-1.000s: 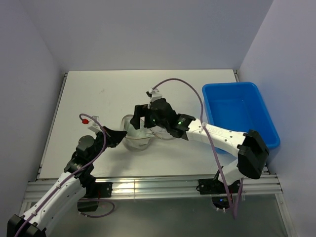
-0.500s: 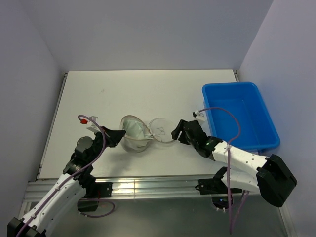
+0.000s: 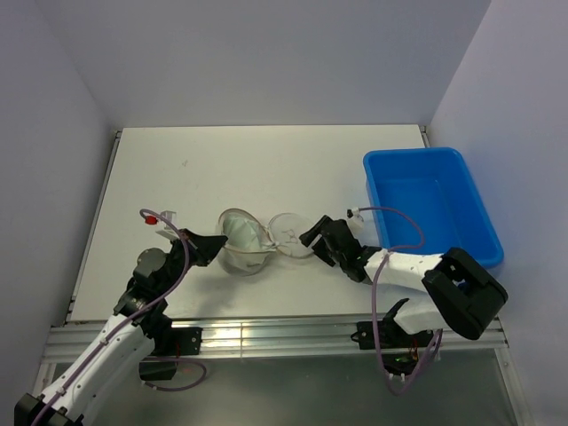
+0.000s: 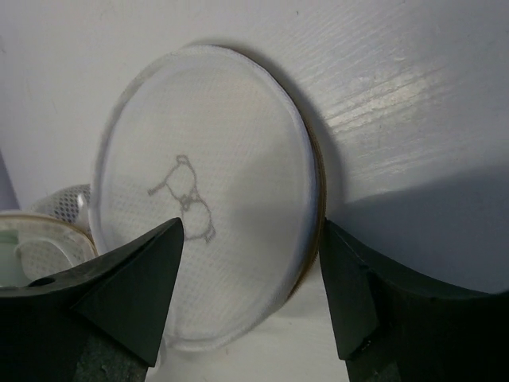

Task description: Place the bra in the laundry bag and zip it closed

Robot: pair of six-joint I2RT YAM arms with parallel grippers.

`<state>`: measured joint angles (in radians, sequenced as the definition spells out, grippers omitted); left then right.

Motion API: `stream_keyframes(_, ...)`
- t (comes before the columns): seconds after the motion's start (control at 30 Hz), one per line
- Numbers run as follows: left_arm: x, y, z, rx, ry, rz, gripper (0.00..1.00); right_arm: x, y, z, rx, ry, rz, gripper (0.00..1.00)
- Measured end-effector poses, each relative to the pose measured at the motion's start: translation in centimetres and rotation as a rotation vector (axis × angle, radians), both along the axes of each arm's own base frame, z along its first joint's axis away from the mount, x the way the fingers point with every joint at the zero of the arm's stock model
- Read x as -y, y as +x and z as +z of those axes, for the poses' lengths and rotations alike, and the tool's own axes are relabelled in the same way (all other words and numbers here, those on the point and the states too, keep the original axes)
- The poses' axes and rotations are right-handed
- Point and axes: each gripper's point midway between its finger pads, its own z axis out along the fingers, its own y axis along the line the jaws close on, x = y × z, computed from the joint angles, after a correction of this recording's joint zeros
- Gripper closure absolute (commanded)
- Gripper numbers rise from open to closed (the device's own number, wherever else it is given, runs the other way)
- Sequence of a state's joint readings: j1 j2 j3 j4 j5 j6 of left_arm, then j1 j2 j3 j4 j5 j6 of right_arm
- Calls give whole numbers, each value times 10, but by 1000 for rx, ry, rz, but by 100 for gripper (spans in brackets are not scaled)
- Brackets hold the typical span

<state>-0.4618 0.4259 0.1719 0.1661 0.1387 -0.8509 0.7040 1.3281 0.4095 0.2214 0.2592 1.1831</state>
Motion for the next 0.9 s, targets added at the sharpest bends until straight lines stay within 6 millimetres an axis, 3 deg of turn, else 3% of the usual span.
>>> stream_keyframes(0.1, -1, -1, 3, 12, -6, 0, 100, -3, 7, -3, -2, 42, -31, 42)
stream_keyframes(0.13, -1, -1, 3, 11, -5, 0, 100, -3, 9, -4, -2, 53, -41, 66)
stream_keyframes(0.2, -1, -1, 1, 3, -2, 0, 100, -3, 13, -7, -7, 64, -62, 88)
stream_keyframes(0.27, -1, -2, 0, 0, 0, 1, 100, -1, 17, -5, 12, 64, -75, 98)
stream_keyframes(0.33, -1, -2, 0, -2, 1, 1, 100, -1, 23, 7, 64, 60, -81, 100)
stream_keyframes(0.43, 0, 0, -3, -12, 6, 1, 100, -3, 30, 42, 195, 8, -56, 100)
stream_keyframes(0.5, 1, 2, -8, -31, 15, 0, 100, -7, 38, 84, 329, -41, -31, 100)
stream_keyframes(0.6, 5, 8, -8, -58, 28, -4, 100, -13, 39, 169, 563, -104, 14, 100)
stream_keyframes(0.7, 11, 16, 5, -51, 24, -16, 100, -16, 19, 246, 750, -124, 63, 100)
stream_keyframes(0.73, 14, 18, 13, -38, 16, -22, 100, -18, 11, 262, 790, -127, 83, 100)
stream_keyframes(0.83, 25, 22, 36, 12, -14, -50, 100, -27, -5, 285, 840, -170, 140, 100)
stream_keyframes(0.9, 30, 25, 41, 24, -20, -62, 100, -30, 0, 275, 808, -264, 150, 100)
